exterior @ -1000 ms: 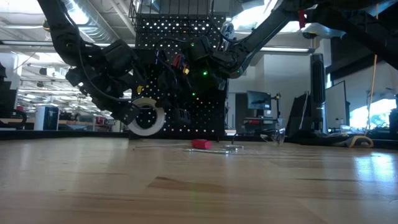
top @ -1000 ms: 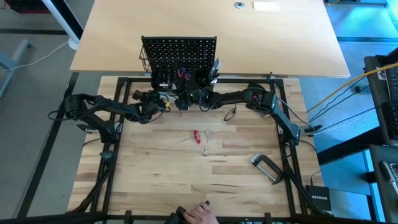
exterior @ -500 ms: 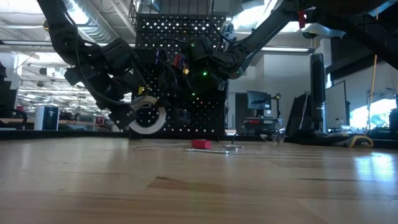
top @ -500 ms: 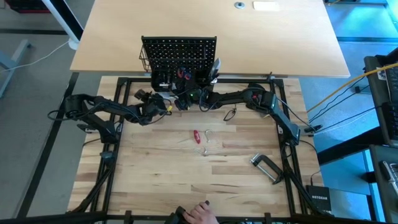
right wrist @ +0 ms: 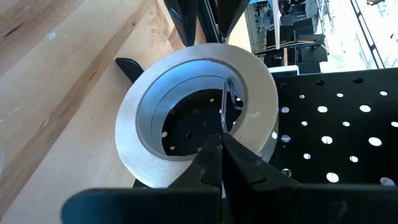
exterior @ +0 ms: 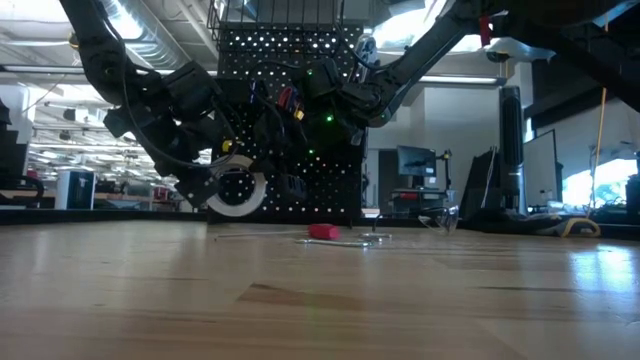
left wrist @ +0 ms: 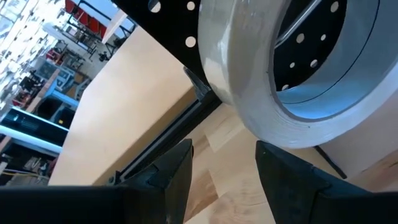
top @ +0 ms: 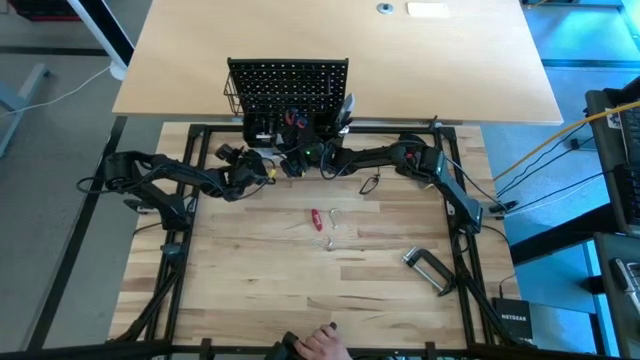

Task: Hang tools onto peg board
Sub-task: Hang the white masking tape on the pegboard hook

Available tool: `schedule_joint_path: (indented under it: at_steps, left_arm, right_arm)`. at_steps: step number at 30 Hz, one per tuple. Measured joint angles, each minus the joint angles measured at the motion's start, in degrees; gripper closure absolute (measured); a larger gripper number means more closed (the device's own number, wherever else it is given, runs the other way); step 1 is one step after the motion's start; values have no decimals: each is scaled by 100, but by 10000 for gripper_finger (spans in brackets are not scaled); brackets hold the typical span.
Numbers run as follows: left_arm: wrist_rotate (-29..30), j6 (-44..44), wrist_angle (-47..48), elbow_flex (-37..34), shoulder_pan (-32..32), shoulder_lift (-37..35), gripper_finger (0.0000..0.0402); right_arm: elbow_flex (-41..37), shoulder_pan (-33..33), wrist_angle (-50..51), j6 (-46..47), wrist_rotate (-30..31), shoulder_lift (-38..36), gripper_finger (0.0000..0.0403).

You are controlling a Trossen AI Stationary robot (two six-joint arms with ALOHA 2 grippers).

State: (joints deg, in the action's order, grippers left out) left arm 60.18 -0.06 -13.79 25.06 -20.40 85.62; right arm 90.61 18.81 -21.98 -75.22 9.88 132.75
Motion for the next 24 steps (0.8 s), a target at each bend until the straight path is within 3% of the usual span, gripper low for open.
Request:
schedule_joint_path:
  at_steps: [8, 17, 24]
  left_arm:
    - [0, -134, 35, 0, 0, 0, 235]
    - [-3, -286, 877, 0, 88, 0, 235]
    - [-2, -126, 980, 0, 139, 0, 235]
  right_arm:
    - [0, 0, 0, -2, -1, 0, 400]
    - [0, 0, -2, -2, -3, 0, 400]
    - [0, 0, -2, -2, -5, 0, 400]
